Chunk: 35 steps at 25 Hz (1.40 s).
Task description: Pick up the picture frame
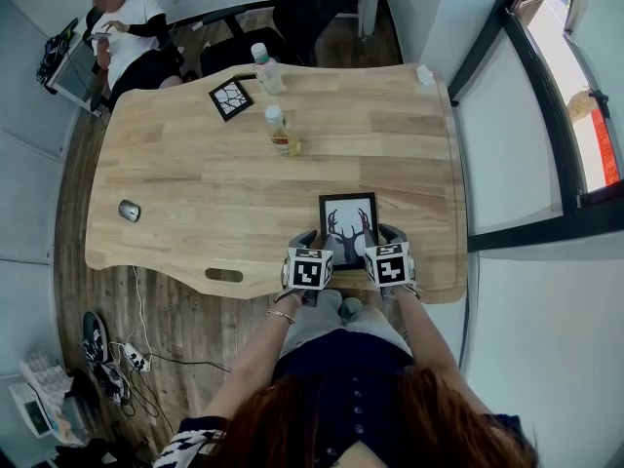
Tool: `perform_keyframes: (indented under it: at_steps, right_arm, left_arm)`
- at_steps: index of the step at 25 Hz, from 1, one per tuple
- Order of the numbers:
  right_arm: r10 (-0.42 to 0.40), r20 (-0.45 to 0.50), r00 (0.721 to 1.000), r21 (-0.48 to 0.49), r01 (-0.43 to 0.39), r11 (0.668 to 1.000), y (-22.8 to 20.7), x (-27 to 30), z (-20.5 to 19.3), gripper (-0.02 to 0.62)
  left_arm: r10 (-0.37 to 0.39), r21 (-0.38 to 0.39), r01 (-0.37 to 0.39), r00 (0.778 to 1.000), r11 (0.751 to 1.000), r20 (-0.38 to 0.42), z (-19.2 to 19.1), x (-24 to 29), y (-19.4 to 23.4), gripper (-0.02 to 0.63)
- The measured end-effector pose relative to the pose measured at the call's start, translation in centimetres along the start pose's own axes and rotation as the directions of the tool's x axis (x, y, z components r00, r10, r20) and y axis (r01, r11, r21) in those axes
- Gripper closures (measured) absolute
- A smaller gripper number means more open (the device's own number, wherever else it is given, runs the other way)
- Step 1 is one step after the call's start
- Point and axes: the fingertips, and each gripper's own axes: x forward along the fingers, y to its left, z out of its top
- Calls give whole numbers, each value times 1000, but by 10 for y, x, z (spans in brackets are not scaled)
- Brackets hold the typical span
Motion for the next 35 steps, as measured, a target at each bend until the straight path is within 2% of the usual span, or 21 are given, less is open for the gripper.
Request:
perform_keyframes:
  at_steps: [14,28,35]
  right_arm:
    - [16,-56,998,80,-11,997,-9,14,-16,479]
    - [98,-67,993,226,-81,971,-8,19,-22,489]
    - [90,-74,993,242,-70,968,-9,19,-23,491]
  left_arm:
    - [-11,-30,10,998,1000,-56,-12,13,3,460]
    - [-55,-114,44,995,993,-89,-14,14,1,463]
    - [-68,-139,55,994,989,-91,-15,15,-1,482]
